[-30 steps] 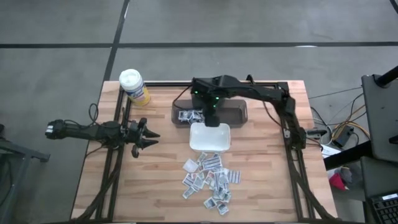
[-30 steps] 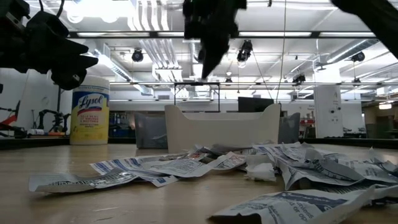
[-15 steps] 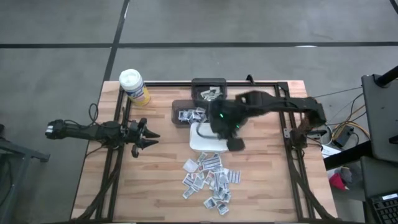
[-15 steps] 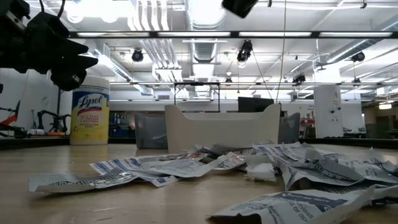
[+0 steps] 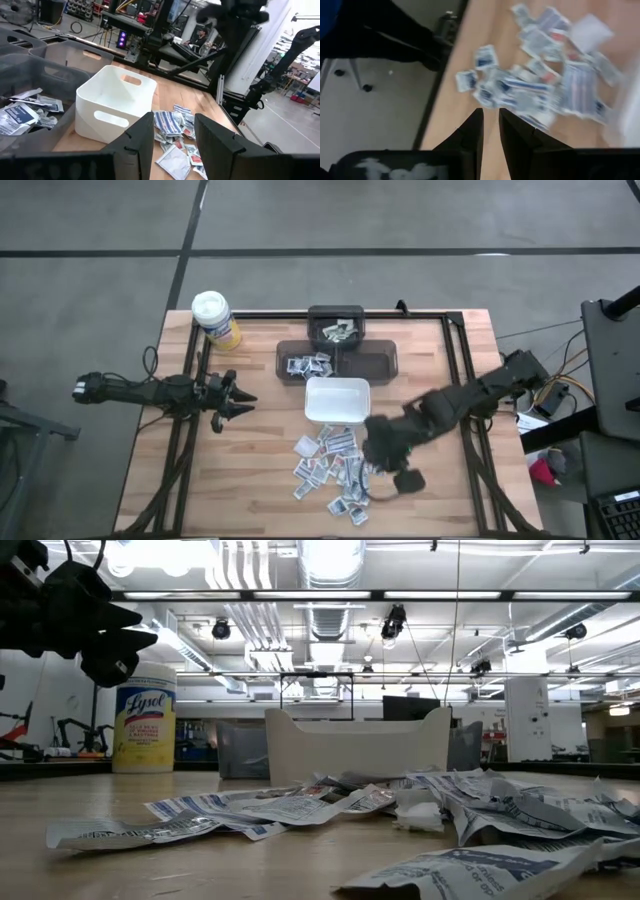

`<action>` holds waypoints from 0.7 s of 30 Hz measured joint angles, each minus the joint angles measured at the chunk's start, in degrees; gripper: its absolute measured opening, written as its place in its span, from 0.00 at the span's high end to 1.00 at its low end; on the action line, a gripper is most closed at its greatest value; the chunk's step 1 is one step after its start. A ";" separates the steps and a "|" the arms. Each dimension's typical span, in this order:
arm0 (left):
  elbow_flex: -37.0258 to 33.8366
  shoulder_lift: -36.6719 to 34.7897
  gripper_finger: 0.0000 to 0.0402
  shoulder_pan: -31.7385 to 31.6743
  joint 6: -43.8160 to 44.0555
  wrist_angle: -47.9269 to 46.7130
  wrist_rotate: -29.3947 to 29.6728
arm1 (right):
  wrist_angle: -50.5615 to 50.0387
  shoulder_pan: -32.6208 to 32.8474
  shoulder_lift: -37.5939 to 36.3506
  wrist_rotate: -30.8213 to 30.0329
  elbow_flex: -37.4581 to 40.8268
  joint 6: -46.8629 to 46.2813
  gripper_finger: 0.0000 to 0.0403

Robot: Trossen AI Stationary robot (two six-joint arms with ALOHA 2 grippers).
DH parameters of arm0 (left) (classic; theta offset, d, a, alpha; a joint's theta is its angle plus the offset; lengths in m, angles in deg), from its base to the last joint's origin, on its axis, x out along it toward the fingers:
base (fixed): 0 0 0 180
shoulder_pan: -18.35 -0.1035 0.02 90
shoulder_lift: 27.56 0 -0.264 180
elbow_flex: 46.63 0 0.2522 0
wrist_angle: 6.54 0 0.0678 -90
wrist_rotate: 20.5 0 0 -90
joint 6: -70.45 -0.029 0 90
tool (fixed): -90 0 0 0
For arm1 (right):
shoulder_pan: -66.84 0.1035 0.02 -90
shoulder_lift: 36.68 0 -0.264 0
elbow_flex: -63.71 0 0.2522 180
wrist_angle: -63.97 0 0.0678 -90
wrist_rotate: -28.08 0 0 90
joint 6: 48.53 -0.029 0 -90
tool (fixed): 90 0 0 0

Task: Pick & Place First Aid Supplies
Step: Put the alcohol pad into the left black bin

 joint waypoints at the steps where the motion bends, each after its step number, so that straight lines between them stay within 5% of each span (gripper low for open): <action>1: 0.01 0.00 0.66 -0.01 0.00 0.00 -0.01 | 1.65 1.24 0.21 0.00 0.73 0.02 0.86; 21: -0.01 0.35 0.66 0.01 -0.02 -0.47 -0.03 | 15.11 5.22 12.70 6.54 5.01 -15.09 0.85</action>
